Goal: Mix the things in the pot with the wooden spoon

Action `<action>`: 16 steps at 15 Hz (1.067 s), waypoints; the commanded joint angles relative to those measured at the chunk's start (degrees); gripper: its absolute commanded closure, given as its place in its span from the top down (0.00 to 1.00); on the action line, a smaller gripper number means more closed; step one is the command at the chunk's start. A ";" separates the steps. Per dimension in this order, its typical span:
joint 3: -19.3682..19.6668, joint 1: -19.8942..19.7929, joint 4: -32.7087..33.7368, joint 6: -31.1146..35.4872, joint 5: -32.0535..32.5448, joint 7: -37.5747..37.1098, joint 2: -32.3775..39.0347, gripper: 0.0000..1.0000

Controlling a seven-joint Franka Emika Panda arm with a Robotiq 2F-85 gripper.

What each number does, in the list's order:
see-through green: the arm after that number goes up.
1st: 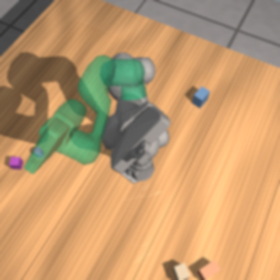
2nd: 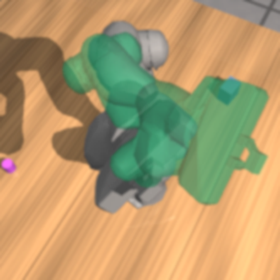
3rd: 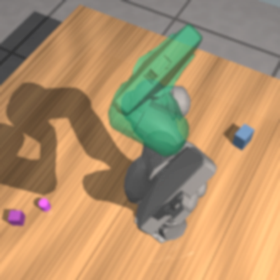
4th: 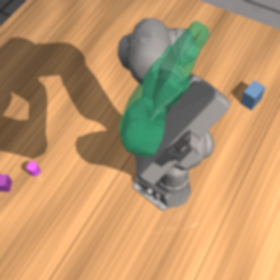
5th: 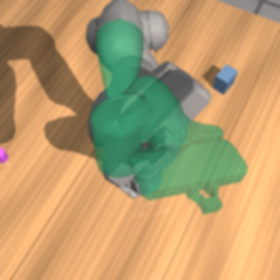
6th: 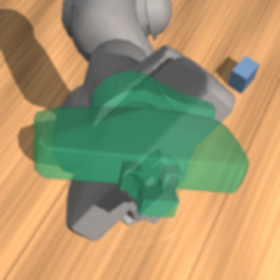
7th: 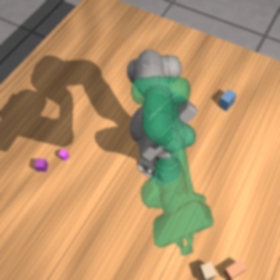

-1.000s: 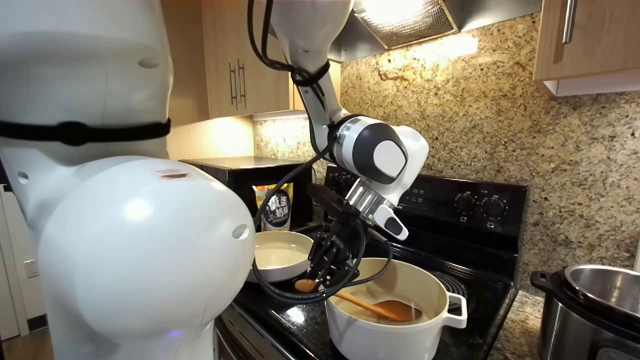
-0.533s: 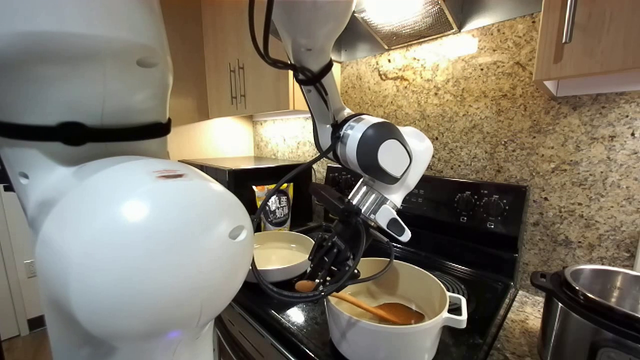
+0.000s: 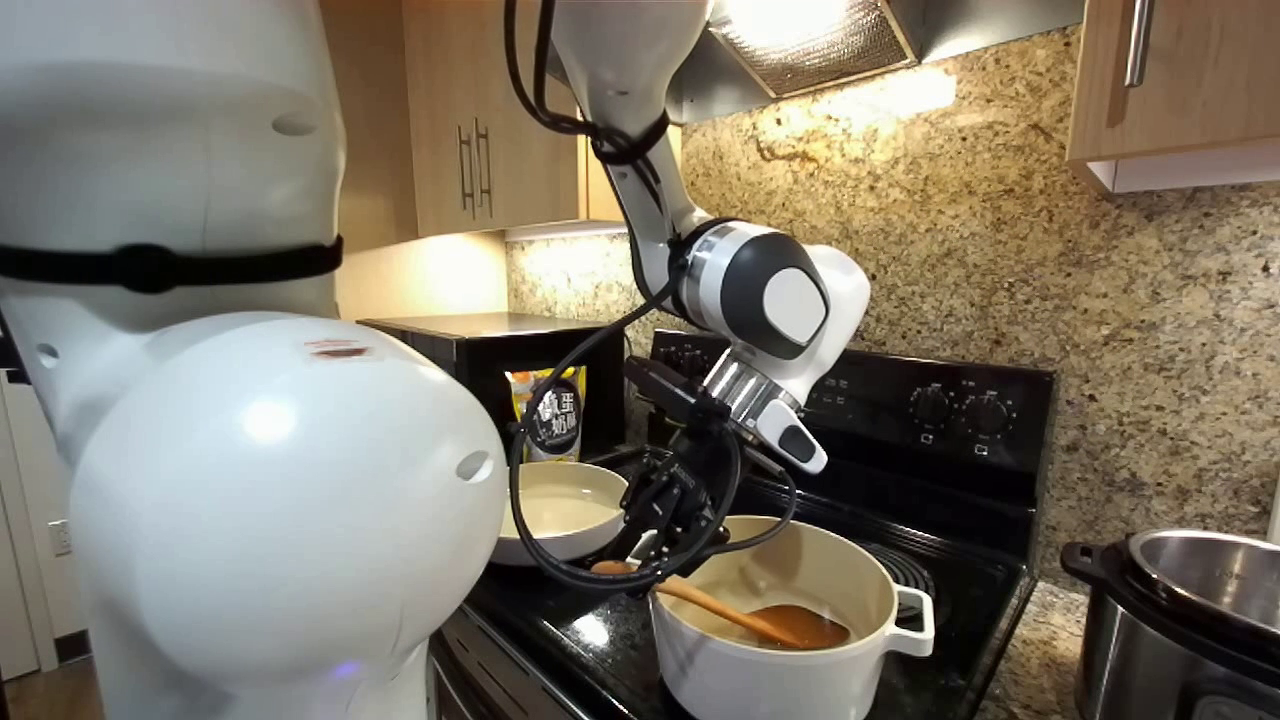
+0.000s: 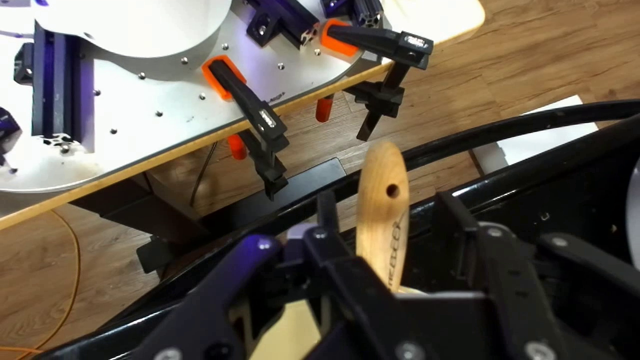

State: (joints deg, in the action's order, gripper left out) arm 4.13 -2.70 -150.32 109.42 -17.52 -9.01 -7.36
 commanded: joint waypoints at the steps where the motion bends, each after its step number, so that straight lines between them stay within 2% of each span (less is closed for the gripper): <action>1: -0.46 -0.38 0.83 -1.68 1.26 -0.51 -0.07 0.23; 4: -0.50 -0.33 0.90 -1.60 1.17 -0.12 0.10 0.02; 5: -0.52 -0.27 0.94 -1.56 1.06 0.18 0.21 0.06; 10: -0.34 -0.61 0.38 0.34 1.07 0.28 -1.19 0.07; 16: 1.33 -2.52 2.26 -1.67 7.22 1.12 -3.47 0.07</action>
State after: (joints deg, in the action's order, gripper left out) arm 4.56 -3.22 -149.37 109.29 -13.93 -8.96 -8.78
